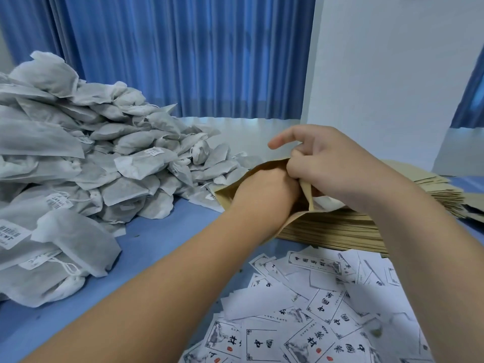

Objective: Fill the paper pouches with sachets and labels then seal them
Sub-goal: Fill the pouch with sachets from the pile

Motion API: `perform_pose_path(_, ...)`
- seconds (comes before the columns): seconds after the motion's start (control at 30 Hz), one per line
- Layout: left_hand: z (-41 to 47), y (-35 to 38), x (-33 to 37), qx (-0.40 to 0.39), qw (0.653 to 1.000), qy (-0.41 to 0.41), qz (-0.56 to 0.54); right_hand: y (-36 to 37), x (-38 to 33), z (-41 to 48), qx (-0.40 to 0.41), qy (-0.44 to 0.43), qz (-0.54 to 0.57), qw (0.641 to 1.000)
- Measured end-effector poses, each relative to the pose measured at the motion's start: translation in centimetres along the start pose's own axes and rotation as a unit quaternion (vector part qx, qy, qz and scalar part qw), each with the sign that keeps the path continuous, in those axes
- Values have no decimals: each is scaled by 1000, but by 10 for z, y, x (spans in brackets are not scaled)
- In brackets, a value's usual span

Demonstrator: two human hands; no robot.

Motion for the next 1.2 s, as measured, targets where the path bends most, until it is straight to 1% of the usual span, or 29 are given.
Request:
perform_pose_path(0.1, 11, 4, 2, -21, 998, -13, -49, -1, -3, 0, -3, -11, 5, 1000)
perform_pose_path(0.2, 18, 5, 10, -31, 999, 13, -38, -2, -5, -2, -7, -13, 14, 1000)
perform_pose_path(0.23, 19, 7, 11, -45, 998, 19, -35, -2, -5, -2, -8, -14, 16, 1000)
perform_pose_path(0.33, 21, 5, 12, -92, 990, 27, -101, -7, -8, -4, -7, -17, 30, 999)
perform_pose_path(0.37, 18, 3, 13, -100, 986, 42, -128, -9, -9, -5, 0, -20, 36, 999)
perform_pose_path(0.43, 9, -2, 12, -84, 979, 64, -175, -17, -11, -6, 31, -33, 26, 999)
perform_pose_path(0.5, 0, -3, 5, -82, 970, 63, -222, -26, -12, -7, 65, -45, -22, 997)
perform_pose_path(0.53, -6, -4, 0, -64, 971, 62, -222, -28, -13, -8, 74, -46, -50, 995)
perform_pose_path(0.57, -11, -10, -5, -18, 975, 62, -213, -30, -13, -8, 74, -42, -75, 994)
perform_pose_path(0.6, -17, -19, -12, 53, 975, 56, -208, -30, -12, -7, 72, -37, -96, 992)
perform_pose_path(0.67, -32, -39, -32, 217, 957, 18, -190, -29, -13, -8, 74, -34, -131, 988)
perform_pose_path(0.7, -38, -44, -42, 270, 948, -14, -168, -28, -14, -8, 78, -38, -144, 986)
perform_pose_path(0.73, -43, -47, -49, 293, 944, -47, -144, -28, -15, -8, 84, -41, -154, 984)
perform_pose_path(0.77, -46, -47, -53, 294, 945, -71, -121, -27, -15, -8, 89, -43, -161, 982)
perform_pose_path(0.8, -50, -47, -54, 292, 948, -77, -105, -26, -16, -8, 93, -43, -168, 980)
perform_pose_path(0.83, -53, -49, -52, 296, 948, -63, -97, -24, -15, -8, 97, -42, -175, 979)
perform_pose_path(0.9, -61, -53, -41, 297, 951, 13, -83, -22, -13, -6, 101, -37, -183, 977)
perform_pose_path(0.93, -63, -53, -33, 271, 957, 61, -80, -20, -12, -5, 99, -34, -187, 977)
perform_pose_path(0.97, -64, -51, -26, 212, 969, 100, -78, -18, -11, -5, 96, -31, -191, 976)
perform_pose_path(1.0, -63, -43, -22, 118, 983, 118, -73, -17, -10, -4, 93, -29, -196, 976)
perform_pose_path(1.03, -63, -32, -20, 2, 991, 117, -58, -15, -9, -4, 90, -27, -199, 975)
perform_pose_path(1.07, -65, -17, -19, -113, 987, 108, -31, -14, -8, -4, 87, -25, -202, 975)
perform_pose_path(1.1, -69, -1, -20, -220, 971, 99, 1, -13, -7, -4, 83, -23, -203, 975)
perform_pose_path(1.13, -73, 13, -20, -295, 951, 91, 24, -12, -6, -4, 79, -20, -205, 975)
perform_pose_path(1.17, -78, 24, -21, -341, 936, 82, 34, -11, -5, -4, 75, -18, -205, 976)
perform_pose_path(1.2, -81, 31, -21, -366, 927, 71, 34, -10, -5, -3, 71, -17, -206, 976)
Point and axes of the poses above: each hand's wrist, its own z-axis towards the middle knuckle, its own y-axis out of the palm, x = y × z, the point moved 5 cm from there along z, towards the middle knuckle, and after that the axes turned 12 degrees about z, right-handed, at the moved point
